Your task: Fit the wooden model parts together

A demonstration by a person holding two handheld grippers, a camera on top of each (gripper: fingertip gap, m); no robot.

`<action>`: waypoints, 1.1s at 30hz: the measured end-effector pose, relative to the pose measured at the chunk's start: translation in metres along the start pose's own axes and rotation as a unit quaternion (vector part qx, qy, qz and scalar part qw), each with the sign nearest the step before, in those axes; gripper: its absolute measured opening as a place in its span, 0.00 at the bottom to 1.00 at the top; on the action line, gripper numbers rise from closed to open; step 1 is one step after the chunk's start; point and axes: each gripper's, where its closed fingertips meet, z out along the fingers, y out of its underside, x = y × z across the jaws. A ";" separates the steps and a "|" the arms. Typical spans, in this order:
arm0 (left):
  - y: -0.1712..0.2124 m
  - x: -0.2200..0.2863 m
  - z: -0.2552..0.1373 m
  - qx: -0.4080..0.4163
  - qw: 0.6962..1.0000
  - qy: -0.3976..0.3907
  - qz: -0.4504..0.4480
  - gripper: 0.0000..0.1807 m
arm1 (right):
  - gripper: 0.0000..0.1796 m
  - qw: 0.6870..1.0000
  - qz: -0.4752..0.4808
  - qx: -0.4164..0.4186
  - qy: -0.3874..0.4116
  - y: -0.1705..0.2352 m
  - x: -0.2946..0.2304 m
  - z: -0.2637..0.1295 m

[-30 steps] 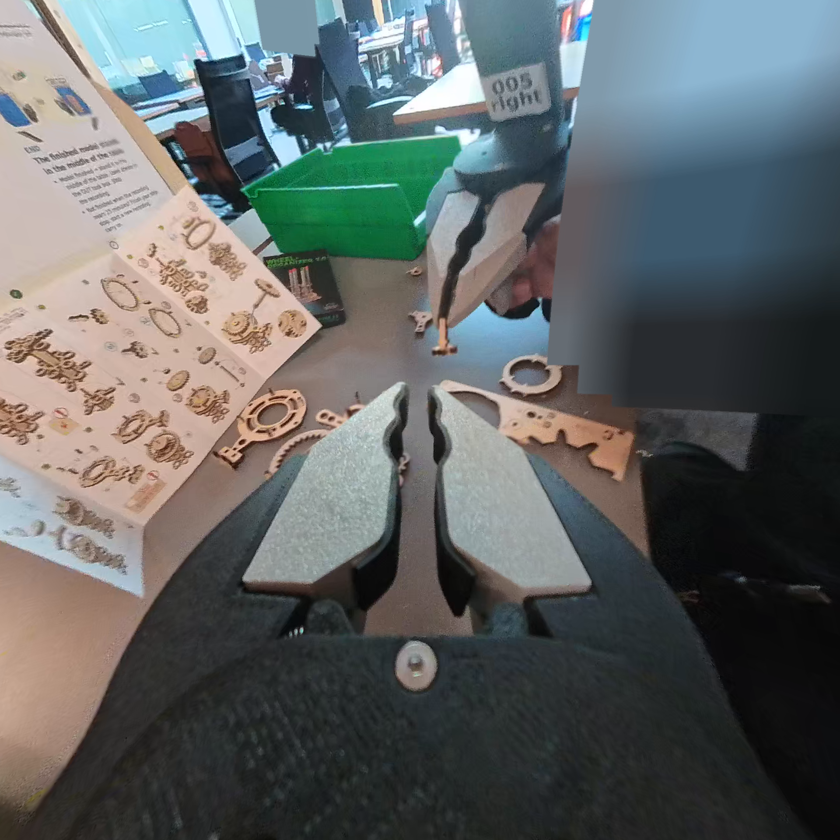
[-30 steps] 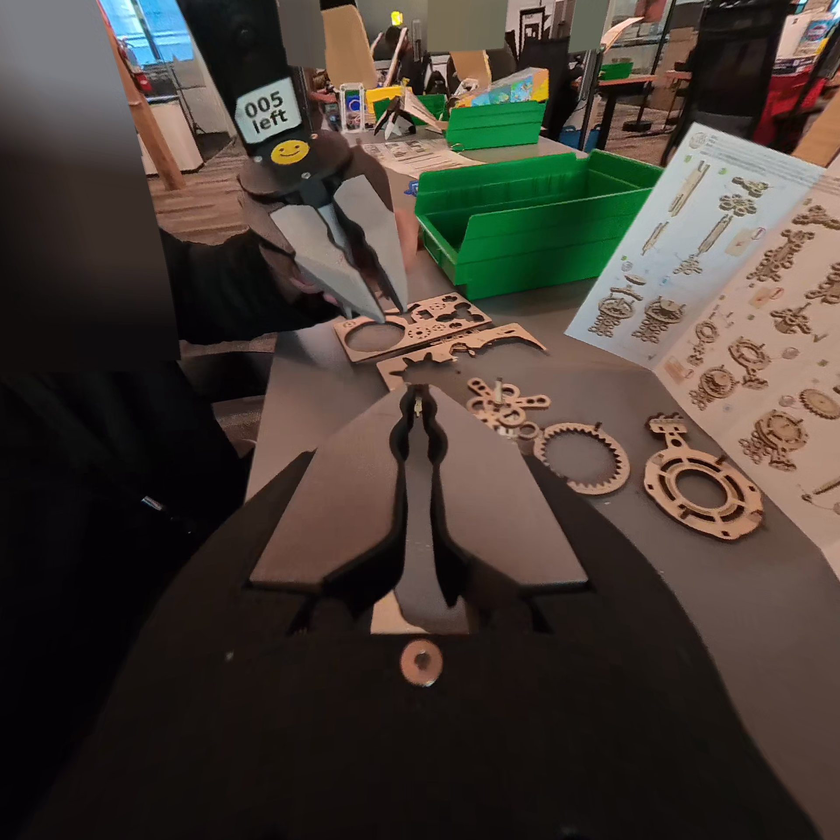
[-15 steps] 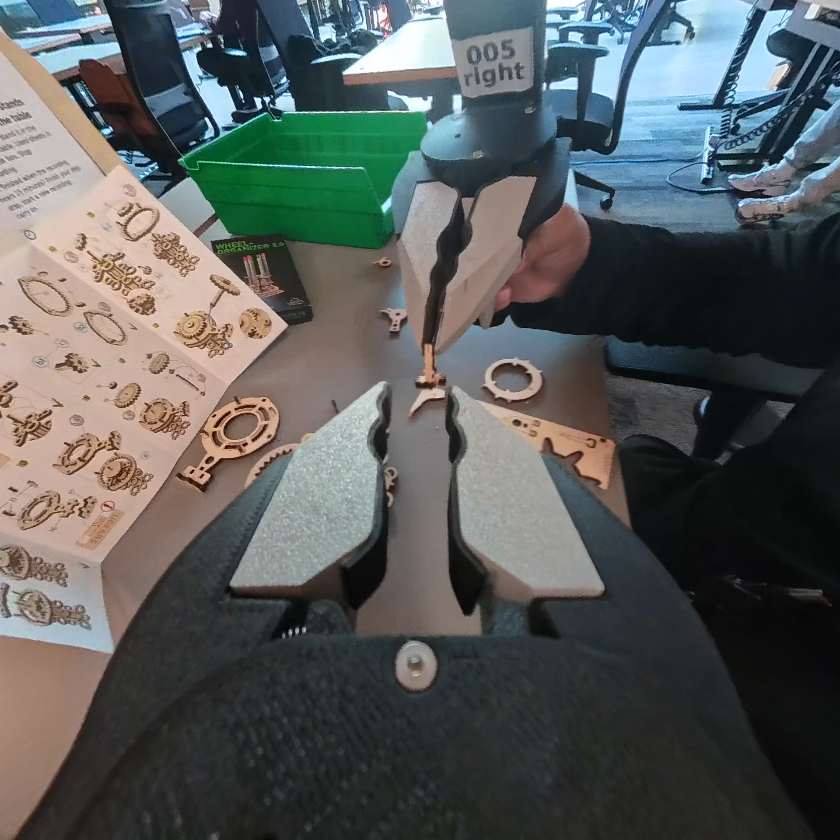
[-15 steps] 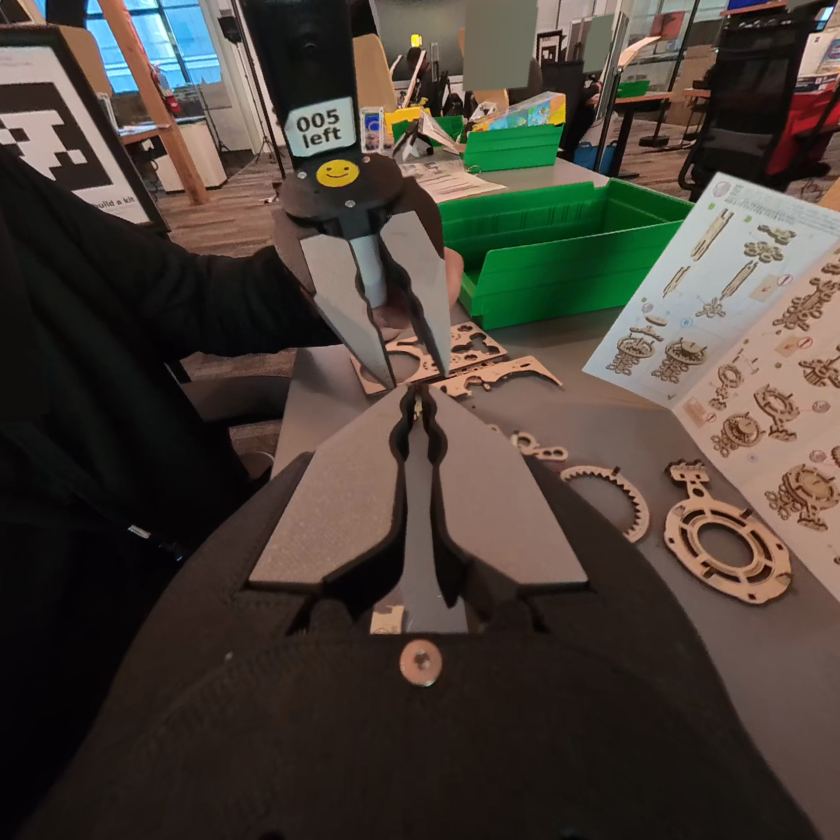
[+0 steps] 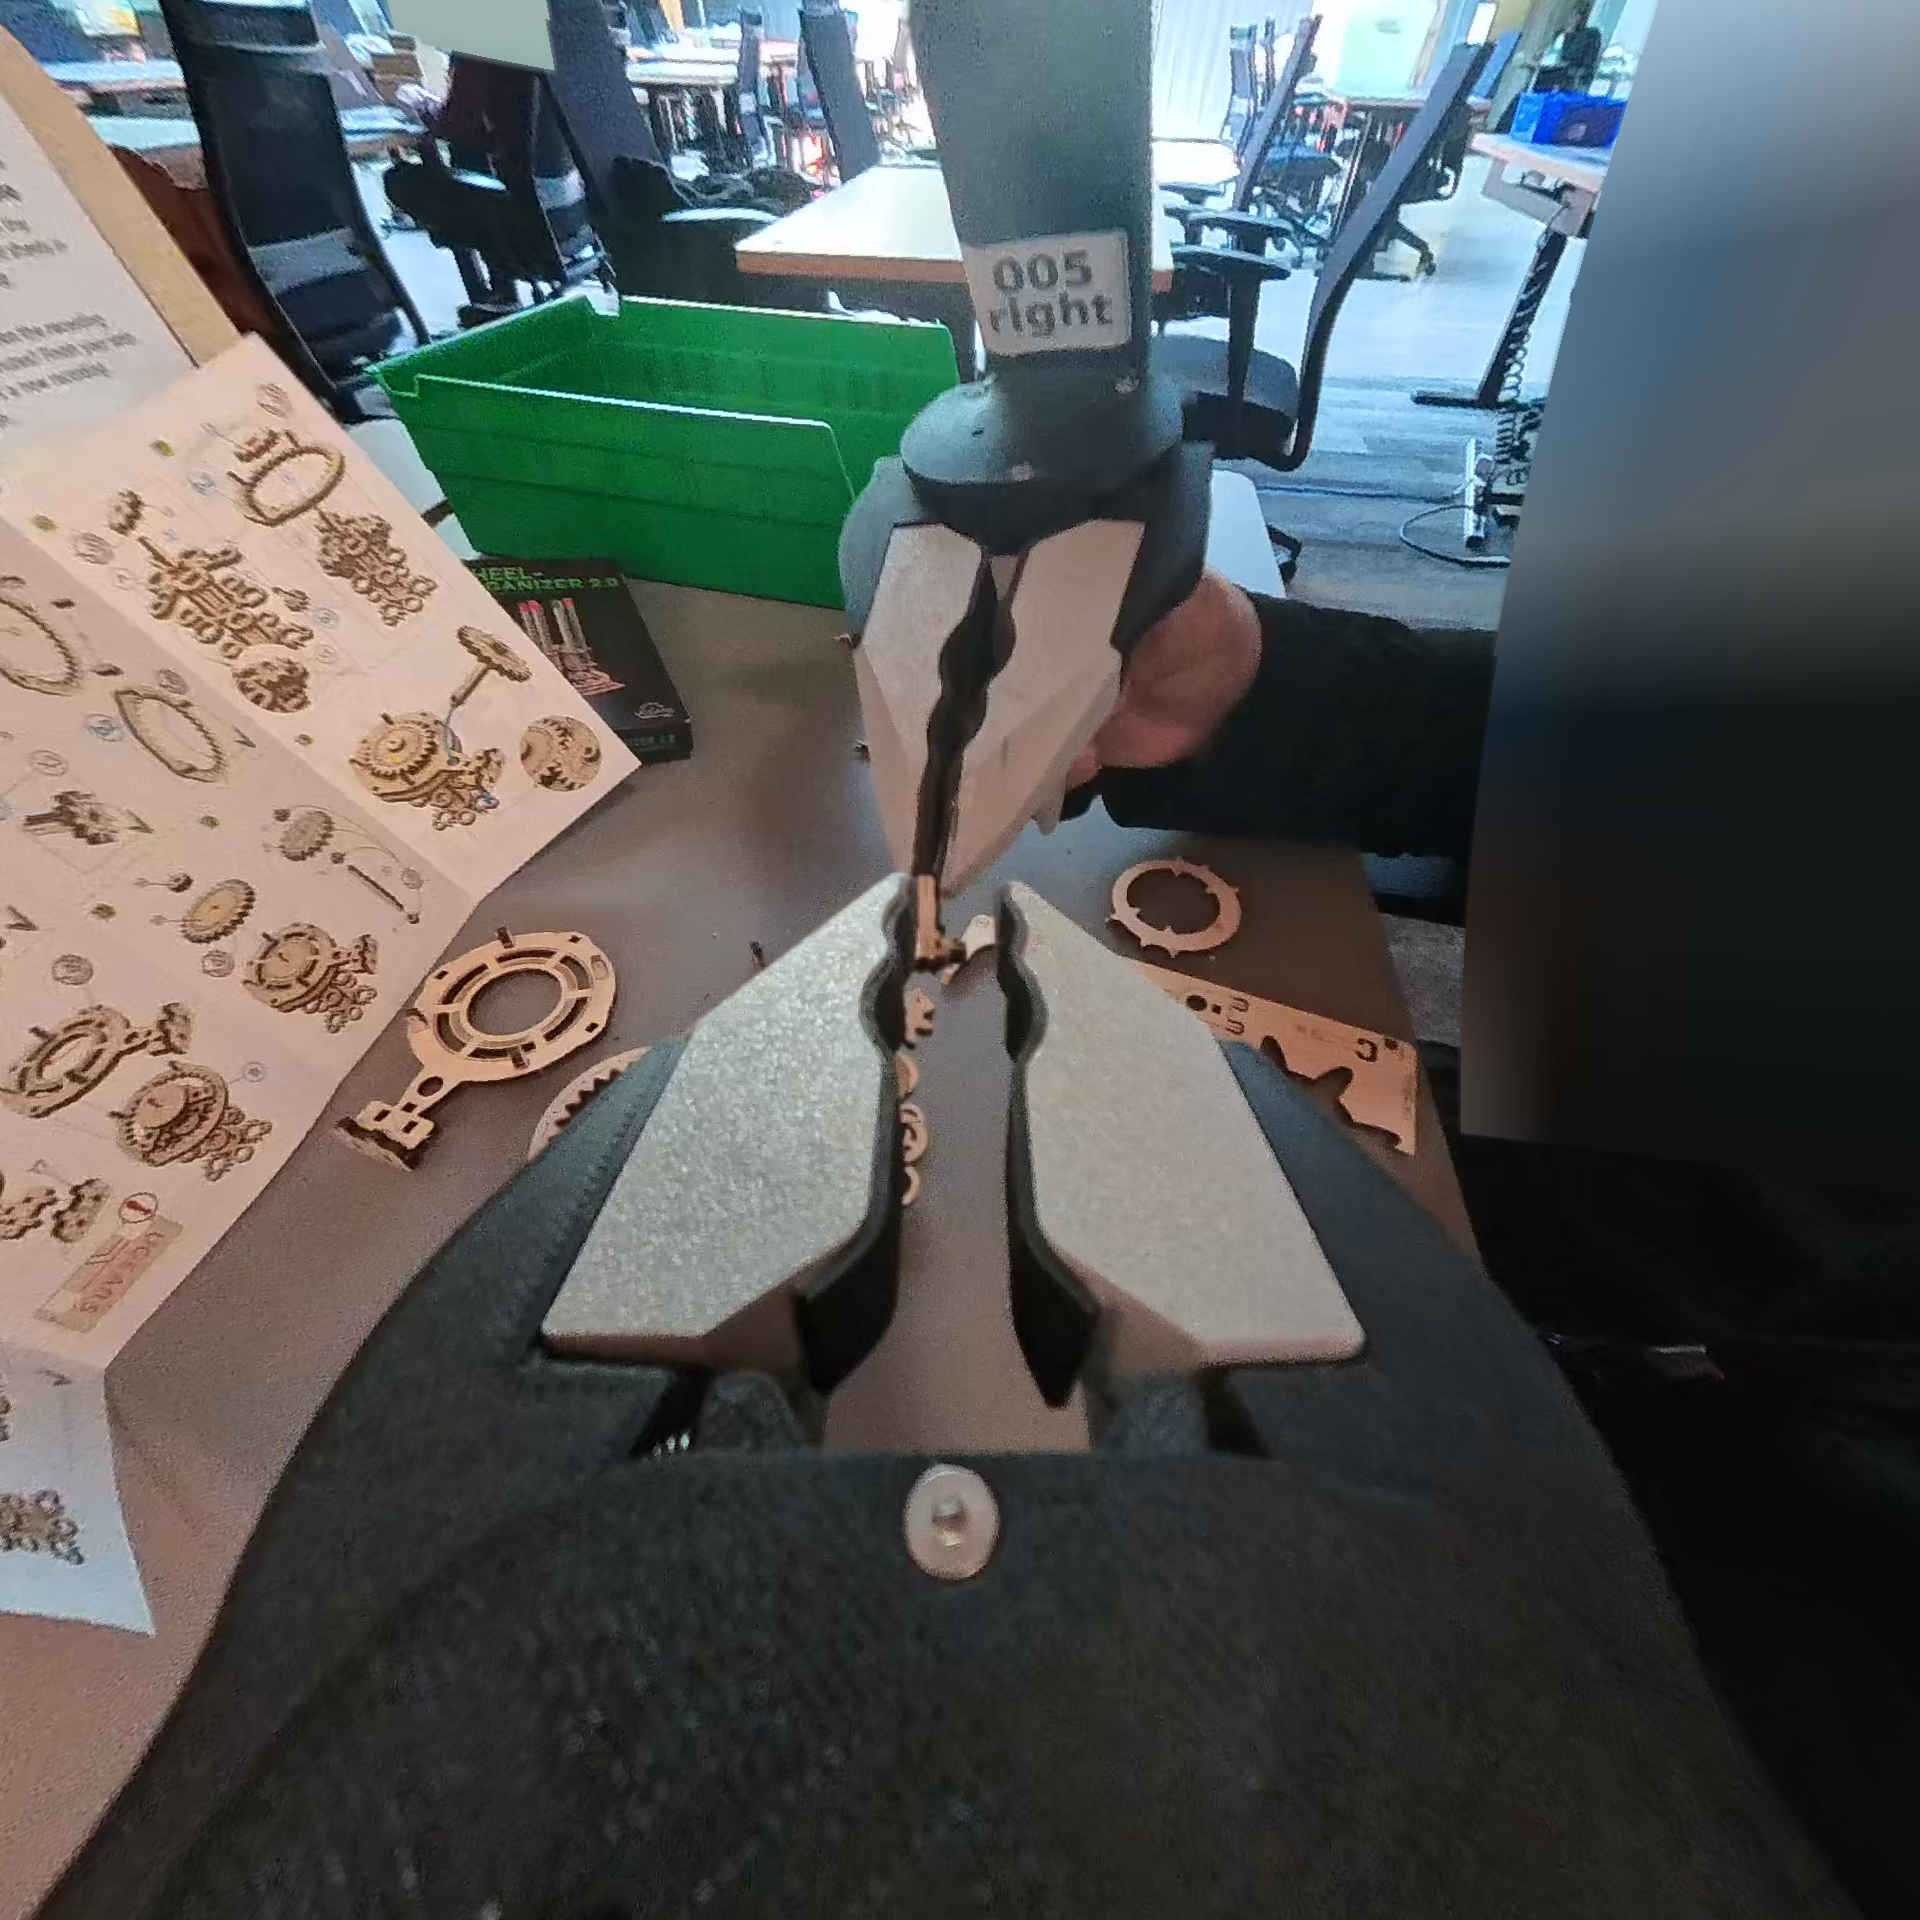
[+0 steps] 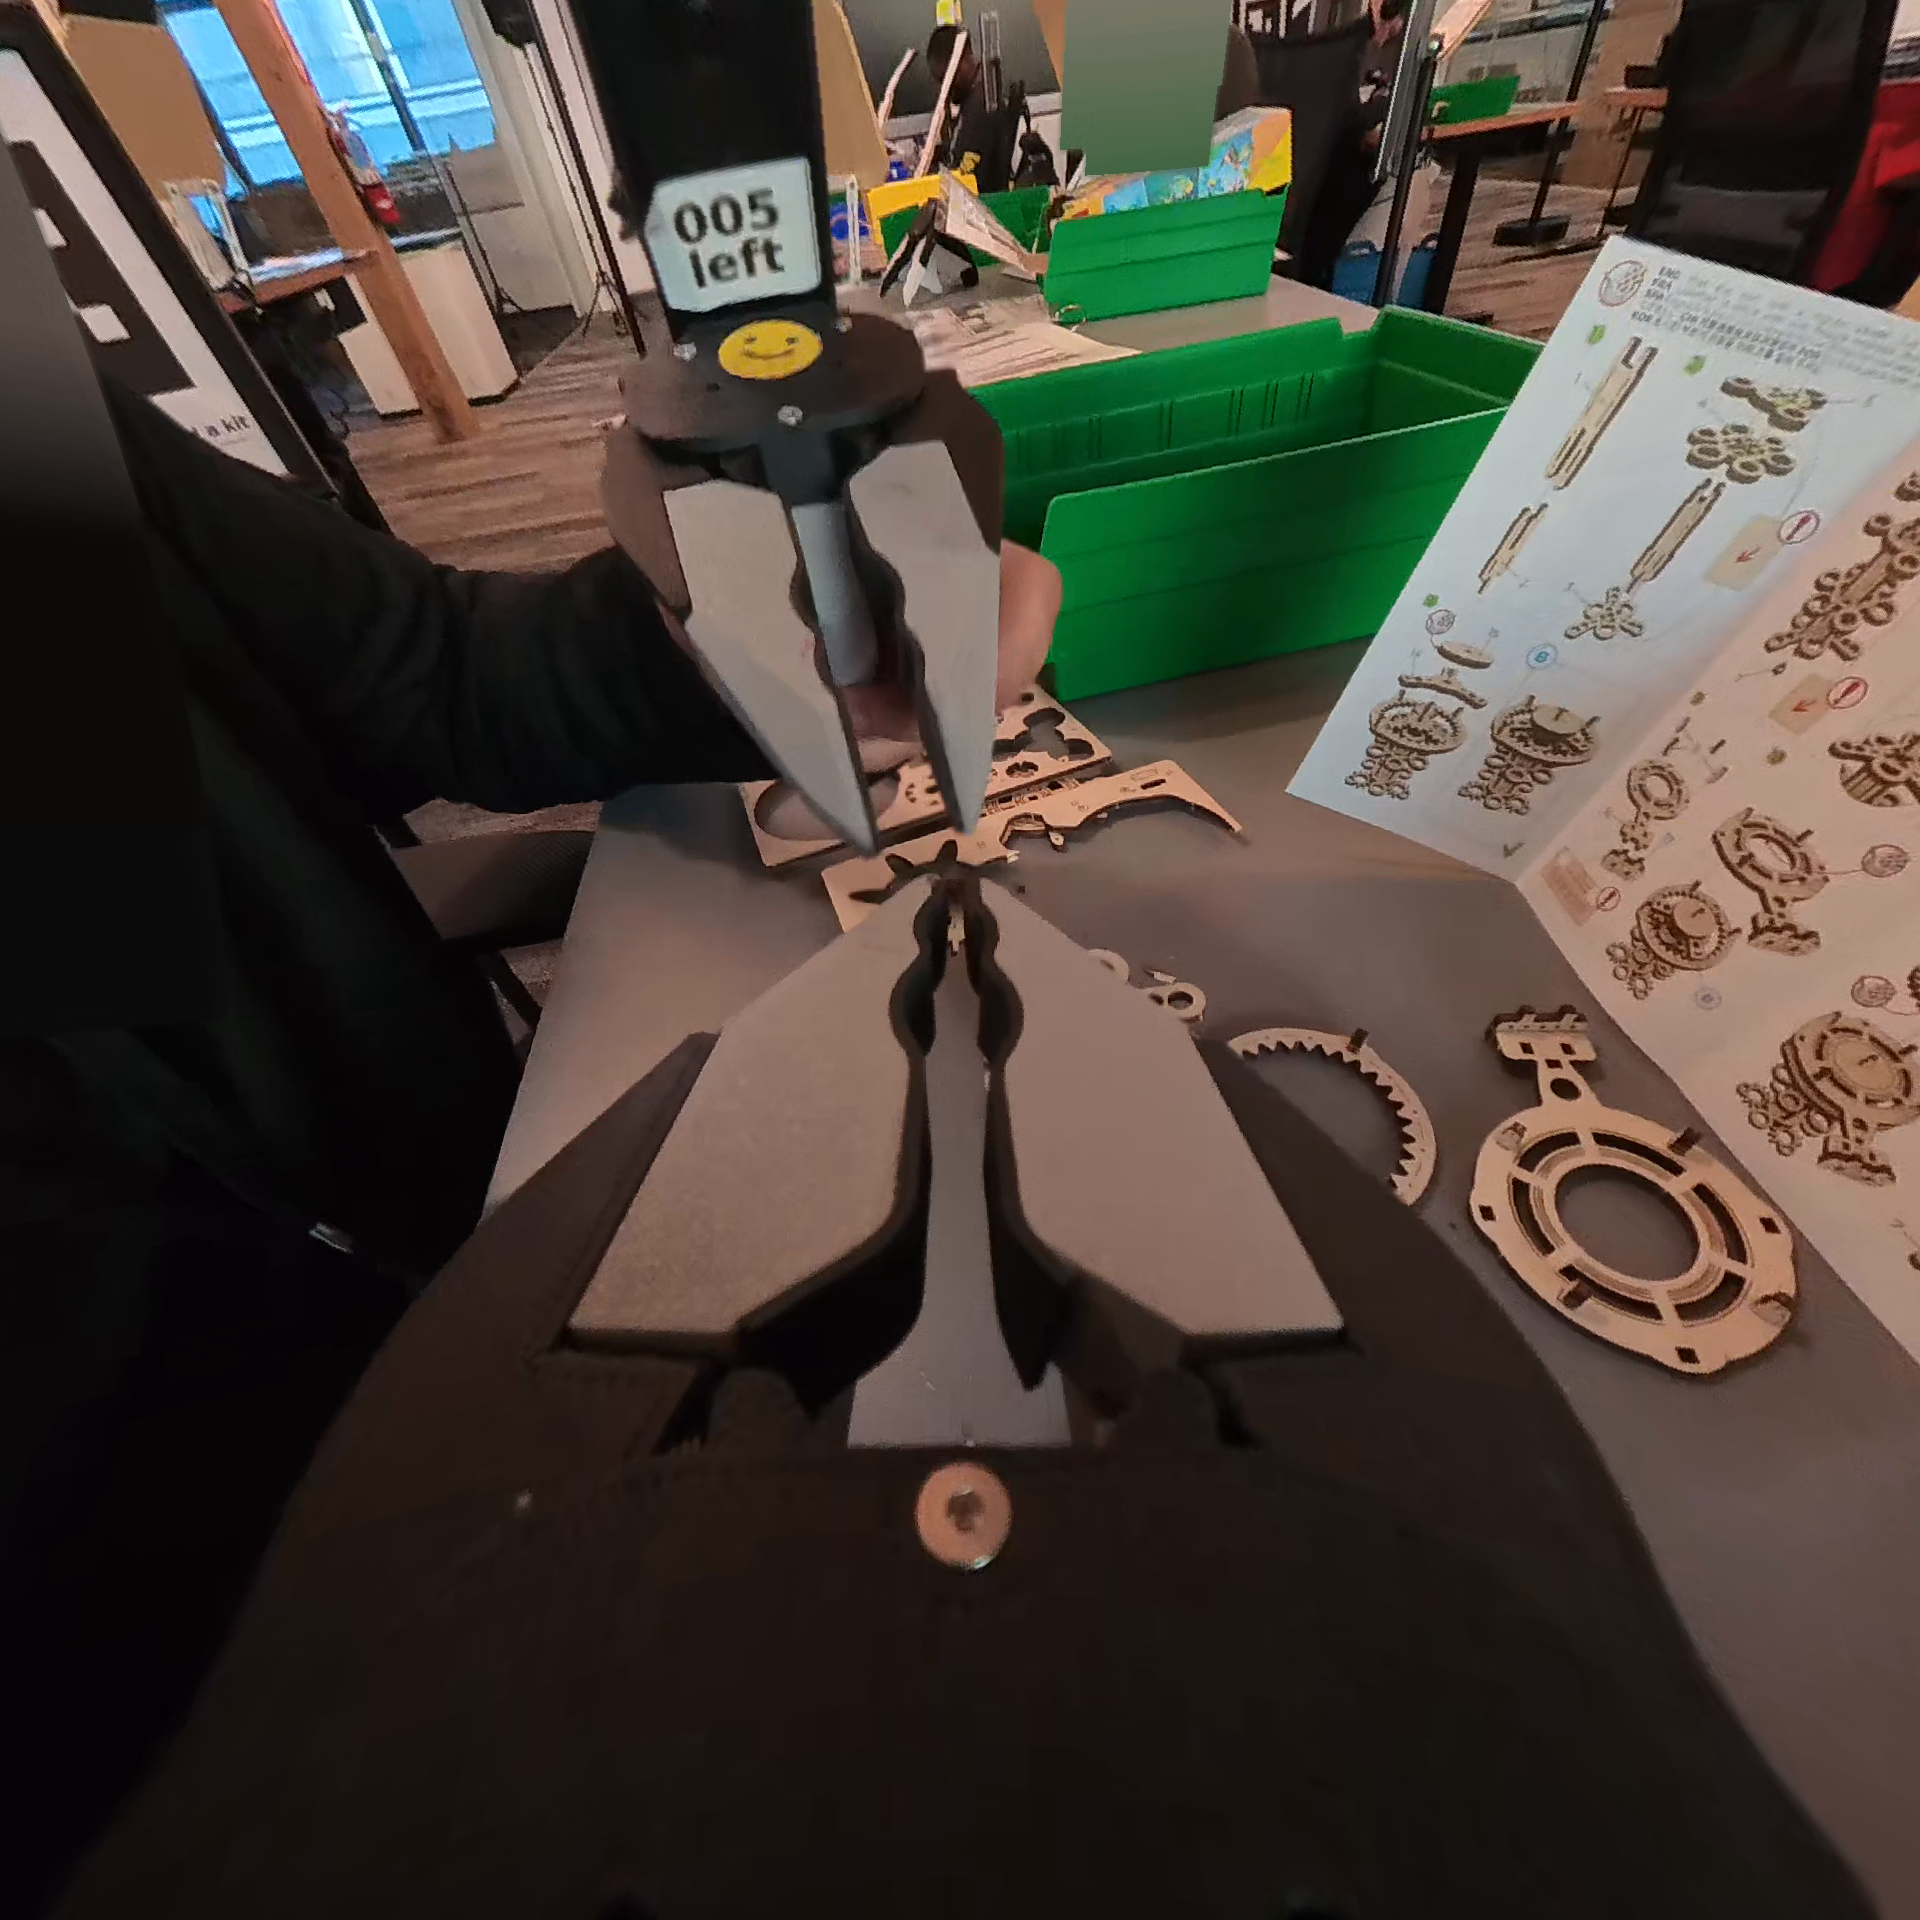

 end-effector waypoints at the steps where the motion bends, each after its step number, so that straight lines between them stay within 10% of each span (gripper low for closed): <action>1: 0.002 0.001 0.001 -0.004 1.000 -0.001 0.004 0.06 | 0.00 1.000 0.003 0.005 -0.002 -0.002 -0.001 0.000; 33: 0.006 -0.014 0.004 0.031 0.998 -0.040 -0.033 0.01 | 0.02 0.997 -0.043 0.028 0.066 -0.011 0.003 0.003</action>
